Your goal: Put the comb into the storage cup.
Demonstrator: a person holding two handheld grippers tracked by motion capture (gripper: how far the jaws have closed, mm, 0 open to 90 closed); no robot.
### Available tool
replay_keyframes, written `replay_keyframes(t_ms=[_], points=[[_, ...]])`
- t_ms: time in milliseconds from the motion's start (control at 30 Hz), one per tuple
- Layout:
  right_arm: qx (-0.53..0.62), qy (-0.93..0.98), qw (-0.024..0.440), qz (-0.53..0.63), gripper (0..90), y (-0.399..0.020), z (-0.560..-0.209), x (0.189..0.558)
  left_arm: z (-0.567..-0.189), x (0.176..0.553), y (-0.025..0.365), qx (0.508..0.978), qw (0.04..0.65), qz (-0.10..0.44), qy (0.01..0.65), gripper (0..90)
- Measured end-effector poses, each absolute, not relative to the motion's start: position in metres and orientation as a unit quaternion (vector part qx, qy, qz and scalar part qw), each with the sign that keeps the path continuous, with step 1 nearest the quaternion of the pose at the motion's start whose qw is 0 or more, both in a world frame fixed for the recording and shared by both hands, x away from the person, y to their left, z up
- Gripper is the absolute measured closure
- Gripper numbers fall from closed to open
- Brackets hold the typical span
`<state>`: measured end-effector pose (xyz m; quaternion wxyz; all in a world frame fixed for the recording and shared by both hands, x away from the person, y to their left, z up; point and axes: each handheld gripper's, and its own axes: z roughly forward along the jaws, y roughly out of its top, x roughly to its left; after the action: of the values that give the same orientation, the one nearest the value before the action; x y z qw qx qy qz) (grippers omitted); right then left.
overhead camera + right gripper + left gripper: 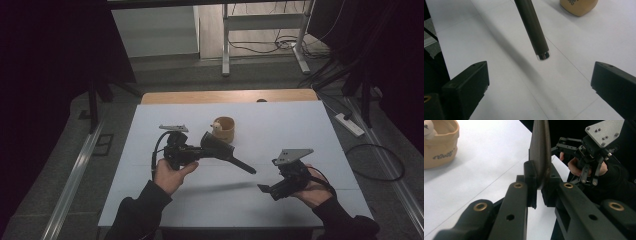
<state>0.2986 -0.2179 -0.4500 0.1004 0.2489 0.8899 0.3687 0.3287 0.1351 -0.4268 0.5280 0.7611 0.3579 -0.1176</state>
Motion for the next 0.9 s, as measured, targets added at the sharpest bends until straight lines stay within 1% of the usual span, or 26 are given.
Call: replay_keyframes(t_ms=[567,900], points=[[0.271,0.886,0.097,0.362,0.0,-0.240,-0.455,0.295,-0.415,0.339,0.148,0.754,0.536,-0.099,0.368,82.5],[0.284,0.879,0.107,0.368,0.0,-0.251,-0.454,0.289,-0.408,0.347,0.154,0.752,0.535,-0.092,0.374,82.5]])
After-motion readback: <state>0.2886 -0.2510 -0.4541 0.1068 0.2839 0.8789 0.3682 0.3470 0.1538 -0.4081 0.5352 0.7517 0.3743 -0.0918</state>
